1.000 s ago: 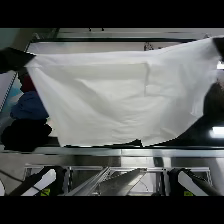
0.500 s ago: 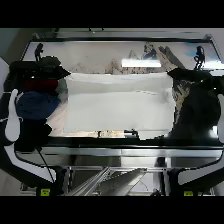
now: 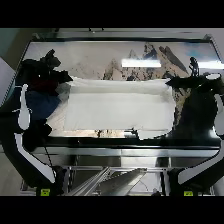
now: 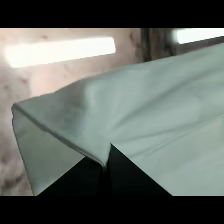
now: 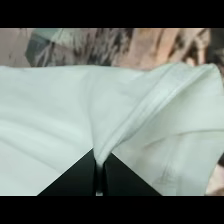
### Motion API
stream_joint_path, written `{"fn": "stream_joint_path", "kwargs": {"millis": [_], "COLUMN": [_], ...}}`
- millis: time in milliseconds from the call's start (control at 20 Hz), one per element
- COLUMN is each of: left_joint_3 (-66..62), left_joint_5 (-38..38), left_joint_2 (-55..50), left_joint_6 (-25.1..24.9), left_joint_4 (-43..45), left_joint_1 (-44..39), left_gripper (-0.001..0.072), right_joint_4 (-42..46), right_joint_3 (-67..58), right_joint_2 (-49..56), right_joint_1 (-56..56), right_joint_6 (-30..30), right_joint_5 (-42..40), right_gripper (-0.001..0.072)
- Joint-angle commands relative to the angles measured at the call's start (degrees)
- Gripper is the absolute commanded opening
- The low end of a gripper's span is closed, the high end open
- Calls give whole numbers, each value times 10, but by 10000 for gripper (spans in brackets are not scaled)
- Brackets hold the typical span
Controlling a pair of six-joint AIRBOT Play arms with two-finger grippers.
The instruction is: Fold the shirts.
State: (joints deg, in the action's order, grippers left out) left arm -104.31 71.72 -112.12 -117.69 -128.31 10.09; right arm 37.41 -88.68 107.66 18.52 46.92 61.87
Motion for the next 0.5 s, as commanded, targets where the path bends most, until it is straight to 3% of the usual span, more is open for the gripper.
{"fn": "stream_joint_path", "kwargs": {"millis": [0, 300, 450], "left_joint_3": [-6, -6, -7], "left_joint_5": [29, 24, 16], "left_joint_2": [-17, -41, -37], "left_joint_6": [18, 19, 47], "left_joint_4": [42, 45, 64], "left_joint_1": [-9, -29, -29], "left_gripper": [13, 13, 15], "right_joint_4": [35, 79, 78], "right_joint_3": [3, 4, 3], "right_joint_2": [5, 13, 13], "right_joint_1": [0, -2, -2], "right_joint_6": [5, 20, 20], "right_joint_5": [20, 14, 3], "right_gripper": [21, 21, 21]}}
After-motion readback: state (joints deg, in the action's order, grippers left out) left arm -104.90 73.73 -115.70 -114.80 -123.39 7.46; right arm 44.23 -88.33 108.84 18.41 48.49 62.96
